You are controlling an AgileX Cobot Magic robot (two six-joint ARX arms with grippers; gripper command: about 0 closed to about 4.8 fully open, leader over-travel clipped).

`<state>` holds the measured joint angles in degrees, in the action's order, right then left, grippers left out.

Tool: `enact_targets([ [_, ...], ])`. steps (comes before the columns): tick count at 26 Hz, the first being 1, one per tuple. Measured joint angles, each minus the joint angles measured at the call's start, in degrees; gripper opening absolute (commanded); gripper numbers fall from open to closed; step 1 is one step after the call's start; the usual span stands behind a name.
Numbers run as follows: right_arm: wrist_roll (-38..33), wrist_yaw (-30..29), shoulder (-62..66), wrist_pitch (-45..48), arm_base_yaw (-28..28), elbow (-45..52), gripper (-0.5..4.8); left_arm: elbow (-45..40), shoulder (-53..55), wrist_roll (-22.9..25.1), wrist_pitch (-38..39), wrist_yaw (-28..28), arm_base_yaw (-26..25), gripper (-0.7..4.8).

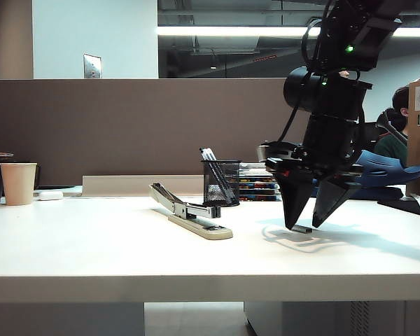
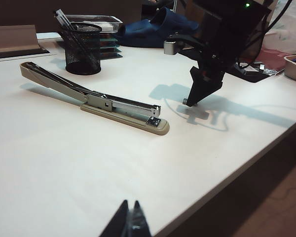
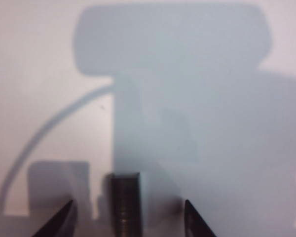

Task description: Pick up a set of staples and put them into the open stapler.

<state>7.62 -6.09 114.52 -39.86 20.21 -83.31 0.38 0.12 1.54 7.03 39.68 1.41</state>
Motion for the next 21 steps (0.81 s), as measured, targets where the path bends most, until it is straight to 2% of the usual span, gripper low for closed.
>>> enact_targets([
  [7, 0.02, 0.04, 0.7, 0.11, 0.04, -0.35, 2.63, 0.0, -0.02, 0.0, 0.02, 0.0, 0.0, -0.06],
  [10, 0.02, 0.17, 0.76, 0.11, 0.13, -0.37, 1.59, 0.0, 0.0, 0.0, 0.04, 0.0, 0.0, -0.06],
  [13, 0.02, 0.31, 0.81, -0.11, 0.37, -0.44, 0.85, 0.0, 0.0, 0.02, 0.04, 0.0, 0.0, -0.06],
  [17, 0.02, 0.28, 0.81, -0.31, 0.76, -0.48, 0.24, 0.0, 0.0, 0.0, 0.04, -0.02, 0.0, -0.06],
  [21, 0.0, 0.28, 0.81, -0.28, 1.05, -0.5, 0.21, 0.0, 0.0, 0.0, 0.04, -0.02, 0.0, -0.05],
])
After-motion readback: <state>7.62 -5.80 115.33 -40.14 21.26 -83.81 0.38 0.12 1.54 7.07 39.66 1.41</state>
